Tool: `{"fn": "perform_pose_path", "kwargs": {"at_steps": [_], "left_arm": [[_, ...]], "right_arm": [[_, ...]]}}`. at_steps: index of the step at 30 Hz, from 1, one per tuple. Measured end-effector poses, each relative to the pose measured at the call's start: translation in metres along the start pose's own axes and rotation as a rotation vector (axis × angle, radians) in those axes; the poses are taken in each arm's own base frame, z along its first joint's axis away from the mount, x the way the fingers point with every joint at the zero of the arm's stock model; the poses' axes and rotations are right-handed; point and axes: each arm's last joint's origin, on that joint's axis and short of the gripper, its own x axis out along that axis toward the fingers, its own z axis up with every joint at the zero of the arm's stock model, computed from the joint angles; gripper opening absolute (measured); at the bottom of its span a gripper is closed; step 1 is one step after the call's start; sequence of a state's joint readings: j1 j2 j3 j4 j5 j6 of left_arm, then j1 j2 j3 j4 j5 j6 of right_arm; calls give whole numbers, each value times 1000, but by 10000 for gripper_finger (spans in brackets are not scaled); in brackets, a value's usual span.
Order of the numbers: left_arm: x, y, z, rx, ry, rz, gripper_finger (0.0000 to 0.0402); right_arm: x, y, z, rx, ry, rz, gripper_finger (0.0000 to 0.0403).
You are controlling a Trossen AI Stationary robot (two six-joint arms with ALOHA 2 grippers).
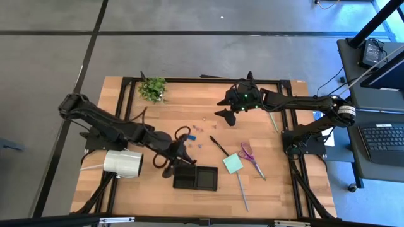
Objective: Pick and place office supplies into organizer
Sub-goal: Put the top pen into the desk organizer
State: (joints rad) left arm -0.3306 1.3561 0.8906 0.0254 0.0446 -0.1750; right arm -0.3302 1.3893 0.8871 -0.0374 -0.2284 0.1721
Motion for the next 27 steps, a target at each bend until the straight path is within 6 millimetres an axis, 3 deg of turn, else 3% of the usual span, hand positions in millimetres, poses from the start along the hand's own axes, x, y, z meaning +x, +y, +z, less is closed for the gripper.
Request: {"fn": "perform_pose_path", "kwargs": {"at_steps": [9, 18, 27], "left_arm": [[7, -3, -12, 9, 32, 0, 40], [4, 14, -56, -111, -115, 2, 46], [5, 20, -84, -126, -35, 91, 46]], "right_arm": [[2, 11, -9, 3, 78, 22, 275], [3, 17, -10, -10, 84, 39, 275], [3, 17, -10, -11, 83, 37, 275]]}}
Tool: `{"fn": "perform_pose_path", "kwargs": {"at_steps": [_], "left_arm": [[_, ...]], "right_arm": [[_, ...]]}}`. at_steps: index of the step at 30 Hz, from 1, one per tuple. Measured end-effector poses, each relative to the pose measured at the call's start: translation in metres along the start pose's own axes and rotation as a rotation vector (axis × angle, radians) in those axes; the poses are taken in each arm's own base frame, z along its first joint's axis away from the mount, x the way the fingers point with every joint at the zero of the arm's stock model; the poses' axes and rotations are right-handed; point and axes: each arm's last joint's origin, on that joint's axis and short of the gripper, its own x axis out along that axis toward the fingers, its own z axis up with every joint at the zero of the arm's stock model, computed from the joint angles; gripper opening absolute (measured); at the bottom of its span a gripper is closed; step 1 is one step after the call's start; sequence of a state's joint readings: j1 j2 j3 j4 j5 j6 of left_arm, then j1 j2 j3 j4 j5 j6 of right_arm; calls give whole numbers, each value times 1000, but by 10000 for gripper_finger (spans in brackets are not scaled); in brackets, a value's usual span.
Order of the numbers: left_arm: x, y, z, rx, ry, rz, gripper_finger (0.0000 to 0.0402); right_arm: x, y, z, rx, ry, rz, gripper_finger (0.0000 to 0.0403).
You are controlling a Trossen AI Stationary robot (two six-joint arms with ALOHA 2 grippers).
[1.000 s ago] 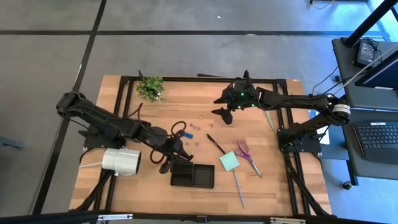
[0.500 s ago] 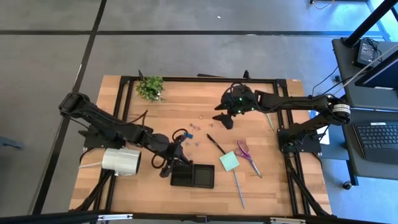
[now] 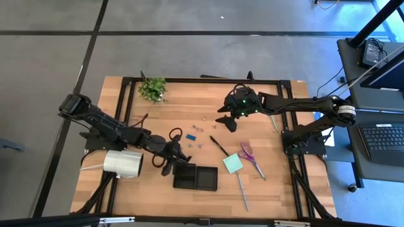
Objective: Pick and place office supplies into organizer
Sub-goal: Put the top pen into the desk organizer
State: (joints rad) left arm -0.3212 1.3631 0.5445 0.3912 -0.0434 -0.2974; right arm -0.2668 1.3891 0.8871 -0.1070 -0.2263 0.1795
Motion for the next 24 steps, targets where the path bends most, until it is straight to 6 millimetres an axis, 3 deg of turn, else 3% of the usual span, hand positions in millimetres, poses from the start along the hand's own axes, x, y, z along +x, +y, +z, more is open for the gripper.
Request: {"fn": "perform_pose_path", "kwargs": {"at_steps": [16, 24], "left_arm": [[3, -9, -13, 13, 67, -15, 47], [3, -12, -17, 39, 98, -5, 47]], "right_arm": [[0, 0, 0, 2, -2, 0, 275], [0, -2, 1, 0, -17, -81, 275]]}}
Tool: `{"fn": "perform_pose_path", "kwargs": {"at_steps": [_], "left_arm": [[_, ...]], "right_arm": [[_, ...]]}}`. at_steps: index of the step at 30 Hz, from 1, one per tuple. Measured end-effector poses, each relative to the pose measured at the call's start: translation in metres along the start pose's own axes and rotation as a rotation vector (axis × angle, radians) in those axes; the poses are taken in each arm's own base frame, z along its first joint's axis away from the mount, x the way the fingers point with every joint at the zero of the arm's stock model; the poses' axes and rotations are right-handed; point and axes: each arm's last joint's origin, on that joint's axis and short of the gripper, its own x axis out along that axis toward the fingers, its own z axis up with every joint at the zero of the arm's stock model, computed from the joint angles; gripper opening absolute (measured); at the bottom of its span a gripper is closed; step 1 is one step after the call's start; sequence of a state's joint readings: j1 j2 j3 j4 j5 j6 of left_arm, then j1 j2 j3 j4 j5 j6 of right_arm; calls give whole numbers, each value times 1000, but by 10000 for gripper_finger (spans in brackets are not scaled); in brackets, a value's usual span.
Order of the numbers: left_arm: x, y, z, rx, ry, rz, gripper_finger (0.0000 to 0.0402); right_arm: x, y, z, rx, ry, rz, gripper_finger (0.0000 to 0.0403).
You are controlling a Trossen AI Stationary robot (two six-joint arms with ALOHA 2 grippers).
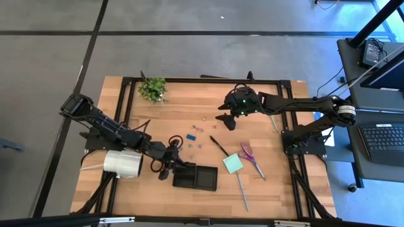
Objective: Pick and place office supplies into organizer
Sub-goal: Put the top pen into the desk organizer, then put the pen into the desk organizer
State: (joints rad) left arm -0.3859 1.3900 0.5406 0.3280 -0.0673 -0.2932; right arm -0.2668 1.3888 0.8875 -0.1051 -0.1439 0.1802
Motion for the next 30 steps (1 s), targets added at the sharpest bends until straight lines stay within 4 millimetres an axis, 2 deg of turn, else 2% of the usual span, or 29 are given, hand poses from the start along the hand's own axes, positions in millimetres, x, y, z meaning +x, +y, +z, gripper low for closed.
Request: {"fn": "perform_pose_path", "kwargs": {"at_steps": [15, 30], "left_arm": [[0, 0, -1, 1, 12, 5, 71], [-2, 0, 0, 23, 6, 0, 72]], "right_arm": [[0, 0, 0, 5, -1, -4, 275], [0, 0, 0, 26, -1, -4, 275]]}}
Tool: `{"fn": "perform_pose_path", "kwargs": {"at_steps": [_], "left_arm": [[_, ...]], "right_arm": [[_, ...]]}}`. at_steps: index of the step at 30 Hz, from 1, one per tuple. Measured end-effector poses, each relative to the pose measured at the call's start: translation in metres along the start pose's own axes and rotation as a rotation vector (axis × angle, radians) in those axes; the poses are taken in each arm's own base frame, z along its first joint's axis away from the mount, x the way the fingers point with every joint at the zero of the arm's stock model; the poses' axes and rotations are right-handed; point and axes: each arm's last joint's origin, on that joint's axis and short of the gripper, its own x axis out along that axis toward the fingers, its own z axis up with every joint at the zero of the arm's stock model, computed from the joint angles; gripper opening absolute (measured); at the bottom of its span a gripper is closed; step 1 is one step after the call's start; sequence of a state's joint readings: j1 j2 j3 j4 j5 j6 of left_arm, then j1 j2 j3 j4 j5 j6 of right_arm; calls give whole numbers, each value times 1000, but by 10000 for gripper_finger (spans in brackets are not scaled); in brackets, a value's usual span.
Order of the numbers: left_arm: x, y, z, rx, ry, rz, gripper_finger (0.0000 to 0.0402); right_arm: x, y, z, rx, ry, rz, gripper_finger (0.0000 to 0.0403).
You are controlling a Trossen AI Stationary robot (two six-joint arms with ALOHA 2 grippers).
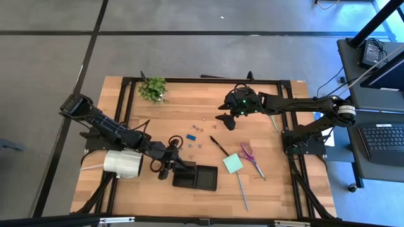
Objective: Pick and place office supplies into organizer
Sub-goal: Put the pen into the desk organizer
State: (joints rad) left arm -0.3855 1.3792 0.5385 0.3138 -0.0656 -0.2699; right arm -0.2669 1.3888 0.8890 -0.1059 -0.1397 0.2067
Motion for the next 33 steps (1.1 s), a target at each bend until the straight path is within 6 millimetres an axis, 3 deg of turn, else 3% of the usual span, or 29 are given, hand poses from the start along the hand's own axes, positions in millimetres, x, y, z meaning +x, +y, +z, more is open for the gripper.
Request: {"fn": "perform_pose_path", "kwargs": {"at_steps": [8, 20, 25, 33], "left_arm": [[-1, -1, 1, -5, -3, -23, 72], [-7, -9, 28, 36, -31, -72, 71], [-28, -9, 46, 38, -57, -9, 76], [-87, 8, 79, -12, -283, 123, 79]], "right_arm": [[0, 0, 0, 2, 1, 0, 275], [0, 0, 0, 56, 2, 0, 275], [0, 0, 0, 62, 5, -1, 275], [0, 3, -1, 96, 7, 6, 275]]}}
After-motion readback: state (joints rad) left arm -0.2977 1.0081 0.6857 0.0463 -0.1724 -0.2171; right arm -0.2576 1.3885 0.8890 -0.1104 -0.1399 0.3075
